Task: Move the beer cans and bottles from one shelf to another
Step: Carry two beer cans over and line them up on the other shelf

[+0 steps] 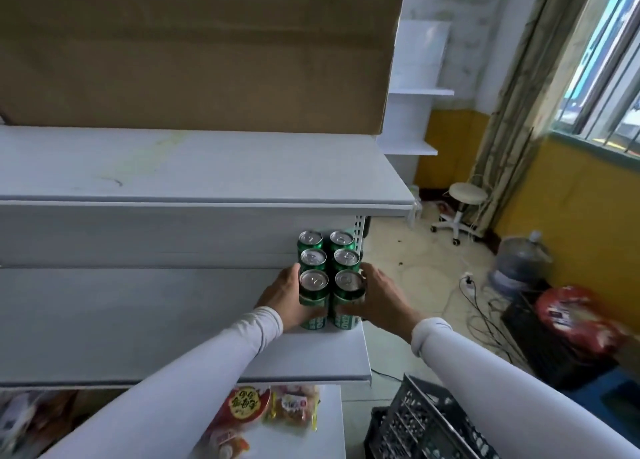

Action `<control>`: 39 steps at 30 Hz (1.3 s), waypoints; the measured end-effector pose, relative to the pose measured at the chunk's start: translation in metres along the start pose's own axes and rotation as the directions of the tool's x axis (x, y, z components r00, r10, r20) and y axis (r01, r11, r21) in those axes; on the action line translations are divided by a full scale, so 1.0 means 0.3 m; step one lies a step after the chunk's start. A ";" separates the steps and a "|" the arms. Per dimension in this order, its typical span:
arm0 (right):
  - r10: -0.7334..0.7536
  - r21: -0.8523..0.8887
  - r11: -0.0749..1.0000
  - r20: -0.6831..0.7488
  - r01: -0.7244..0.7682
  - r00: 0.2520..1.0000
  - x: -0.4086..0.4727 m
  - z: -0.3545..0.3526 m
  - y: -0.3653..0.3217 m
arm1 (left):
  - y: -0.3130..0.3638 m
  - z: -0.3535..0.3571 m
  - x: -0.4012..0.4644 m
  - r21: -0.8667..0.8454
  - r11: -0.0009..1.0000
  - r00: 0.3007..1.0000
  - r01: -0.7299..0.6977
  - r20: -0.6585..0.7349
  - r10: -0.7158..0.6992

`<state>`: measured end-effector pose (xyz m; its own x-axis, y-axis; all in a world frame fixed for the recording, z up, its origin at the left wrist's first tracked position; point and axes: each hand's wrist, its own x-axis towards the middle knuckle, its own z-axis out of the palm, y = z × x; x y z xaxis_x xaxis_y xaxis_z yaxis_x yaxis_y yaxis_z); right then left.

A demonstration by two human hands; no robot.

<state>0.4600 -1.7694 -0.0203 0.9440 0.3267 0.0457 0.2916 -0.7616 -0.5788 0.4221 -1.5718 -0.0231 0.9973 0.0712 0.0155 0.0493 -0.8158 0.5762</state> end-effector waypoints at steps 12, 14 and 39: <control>-0.364 -0.254 0.862 0.294 0.440 0.884 0.197 0.031 -0.507 | -0.243 -0.383 -0.254 0.371 0.918 0.984 0.142 0.048 -0.172; -0.425 -0.233 0.822 0.354 0.519 0.833 0.230 0.138 -0.670 | -0.365 -0.485 -0.343 0.373 0.901 0.973 0.223 -0.027 -0.230; -0.807 0.221 0.307 0.576 0.926 0.130 -0.105 1.728 -2.912 | -1.959 -1.739 -1.734 0.009 0.469 0.408 0.883 -0.509 -0.758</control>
<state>0.0955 -0.8243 0.0617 -0.2014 0.9795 0.0043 0.9291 0.1925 -0.3157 -0.1537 -0.8300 0.0566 0.3420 0.9396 -0.0148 0.9044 -0.3249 0.2768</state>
